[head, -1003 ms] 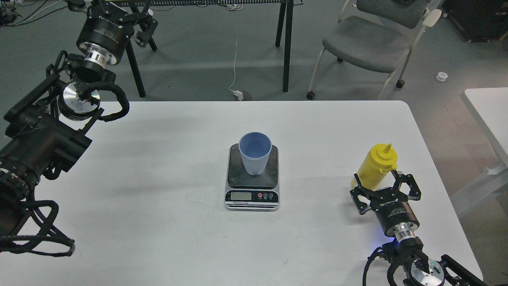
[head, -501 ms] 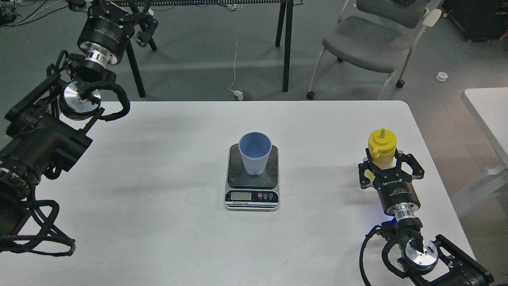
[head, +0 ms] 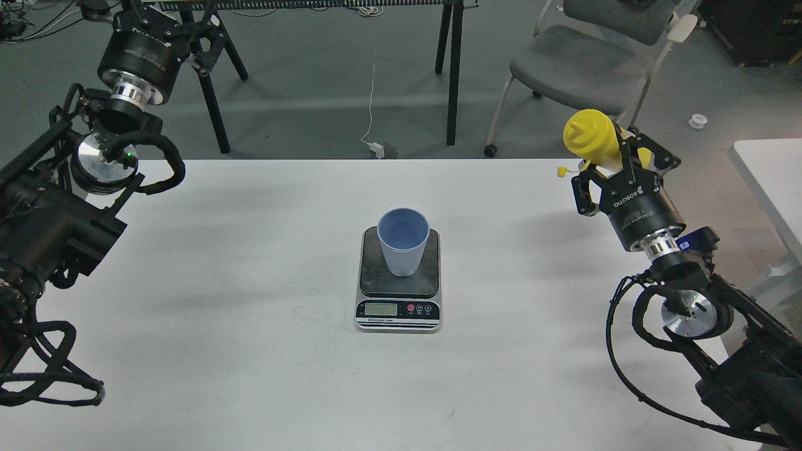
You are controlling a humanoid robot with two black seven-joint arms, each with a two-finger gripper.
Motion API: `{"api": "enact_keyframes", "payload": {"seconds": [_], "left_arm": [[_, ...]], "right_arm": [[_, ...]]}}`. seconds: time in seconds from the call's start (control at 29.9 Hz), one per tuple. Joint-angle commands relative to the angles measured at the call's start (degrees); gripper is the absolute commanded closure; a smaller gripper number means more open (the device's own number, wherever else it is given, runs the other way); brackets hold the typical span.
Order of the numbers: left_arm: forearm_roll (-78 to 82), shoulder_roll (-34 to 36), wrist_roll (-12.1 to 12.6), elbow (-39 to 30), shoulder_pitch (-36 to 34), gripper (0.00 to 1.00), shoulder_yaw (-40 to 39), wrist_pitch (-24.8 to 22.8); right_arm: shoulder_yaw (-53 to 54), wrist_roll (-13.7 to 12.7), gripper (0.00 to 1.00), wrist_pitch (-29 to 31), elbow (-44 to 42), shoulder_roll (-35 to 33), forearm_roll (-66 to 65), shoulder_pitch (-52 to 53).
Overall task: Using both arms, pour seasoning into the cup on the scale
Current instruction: 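Lift the yellow bottle with the right gripper and tilt it, then invert the yellow bottle over the blue cup and squeeze seasoning in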
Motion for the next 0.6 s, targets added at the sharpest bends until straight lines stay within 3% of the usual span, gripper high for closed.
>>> {"api": "enact_keyframes", "payload": {"seconds": [0.0,0.4,0.57], "left_arm": [[0.30,0.28,0.03,0.17,2.01,0.00,0.13,0.03],[0.13,0.46,-0.50,1.76,4.48,0.00,0.05,-0.14],[0.13,0.46,-0.50,1.76,5.27,0.00,0.05,-1.28]], "right_arm": [[-2.27,-0.19,0.58,-3.11,-0.60,-0.14,-10.20,5.39],[-34.34,2.18,0.58,-18.05,-7.54,0.82,-37.53,27.19],[-45.94,2.71,0.58,-19.03,-8.78,2.49,-45.28,34.66]]}}
